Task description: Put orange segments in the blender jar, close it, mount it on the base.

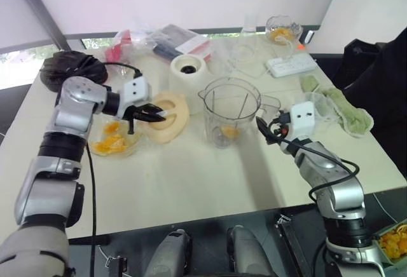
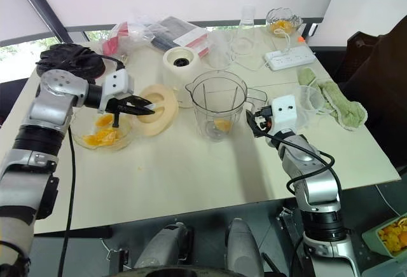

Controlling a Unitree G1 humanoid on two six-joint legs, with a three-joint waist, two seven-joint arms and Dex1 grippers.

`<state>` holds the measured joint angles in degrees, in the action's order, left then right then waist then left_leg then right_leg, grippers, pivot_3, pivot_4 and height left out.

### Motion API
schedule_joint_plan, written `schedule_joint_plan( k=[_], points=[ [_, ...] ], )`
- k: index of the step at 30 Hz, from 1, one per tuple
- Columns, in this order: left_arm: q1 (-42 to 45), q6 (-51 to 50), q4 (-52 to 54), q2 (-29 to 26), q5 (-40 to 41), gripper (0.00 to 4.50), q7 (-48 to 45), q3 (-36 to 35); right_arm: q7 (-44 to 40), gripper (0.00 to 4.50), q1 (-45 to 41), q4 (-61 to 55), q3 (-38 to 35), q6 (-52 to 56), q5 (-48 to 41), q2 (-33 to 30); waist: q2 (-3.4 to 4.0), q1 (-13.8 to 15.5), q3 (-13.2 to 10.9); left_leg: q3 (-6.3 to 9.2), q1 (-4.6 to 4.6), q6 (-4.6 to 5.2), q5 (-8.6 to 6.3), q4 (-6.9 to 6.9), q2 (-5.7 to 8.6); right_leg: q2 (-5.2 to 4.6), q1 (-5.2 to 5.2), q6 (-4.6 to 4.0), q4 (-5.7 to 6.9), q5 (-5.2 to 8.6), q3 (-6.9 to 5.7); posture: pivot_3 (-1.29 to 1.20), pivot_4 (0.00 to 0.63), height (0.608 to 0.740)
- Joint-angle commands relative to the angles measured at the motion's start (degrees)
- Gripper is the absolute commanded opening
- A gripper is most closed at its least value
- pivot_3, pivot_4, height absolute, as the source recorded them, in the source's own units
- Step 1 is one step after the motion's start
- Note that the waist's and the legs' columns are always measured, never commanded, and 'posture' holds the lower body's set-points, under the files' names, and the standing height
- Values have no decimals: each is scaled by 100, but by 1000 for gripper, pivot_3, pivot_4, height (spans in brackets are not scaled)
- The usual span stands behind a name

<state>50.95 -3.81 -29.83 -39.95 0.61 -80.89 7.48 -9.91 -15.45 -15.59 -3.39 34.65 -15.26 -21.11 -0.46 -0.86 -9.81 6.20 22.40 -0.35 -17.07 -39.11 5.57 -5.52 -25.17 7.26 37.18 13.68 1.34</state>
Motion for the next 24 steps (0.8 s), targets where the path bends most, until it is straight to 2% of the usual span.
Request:
schedule_joint_plan(
  k=[1,6,7,8,12,17,24],
  points=[
    [24,-154,349,-218,188,222,140,-248,41,3846,-200,29,15,-189,122,152,0,-1,0,0,0,0,0,1,0,0,-1,0,0,0,1,0,150,740],
    [62,-398,564,-476,369,222,216,-362,66,3846,-307,251,19,-318,280,303,1,-11,0,-1,0,-3,1,3,0,0,-3,0,0,0,1,0,150,740],
    [104,-474,585,-526,430,222,193,-397,69,3270,-316,268,7,-336,295,328,1,-13,0,-1,0,-3,1,4,0,0,-4,0,1,0,1,0,150,740],
    [151,-531,590,-573,480,222,163,-419,68,2938,-323,279,-3,-349,311,349,1,-13,0,-1,0,-3,1,4,0,0,-5,0,1,0,2,0,150,740],
    [739,-638,229,-697,622,222,-44,-467,88,955,-361,339,-4,-382,397,434,0,14,-1,-1,2,-5,2,3,0,0,-5,0,1,0,2,0,150,740],
    [1804,-553,-627,-575,671,222,-353,-383,156,955,-397,396,-46,-396,443,554,-2,-8,-1,1,4,-7,3,1,4,0,-3,-1,1,0,-1,0,150,740],
    [3471,-349,-2289,391,501,222,-819,-106,278,955,-509,389,13,-423,483,832,-4,-22,-2,0,5,-6,4,0,5,1,-3,0,1,0,-3,0,150,740]
  ],
)
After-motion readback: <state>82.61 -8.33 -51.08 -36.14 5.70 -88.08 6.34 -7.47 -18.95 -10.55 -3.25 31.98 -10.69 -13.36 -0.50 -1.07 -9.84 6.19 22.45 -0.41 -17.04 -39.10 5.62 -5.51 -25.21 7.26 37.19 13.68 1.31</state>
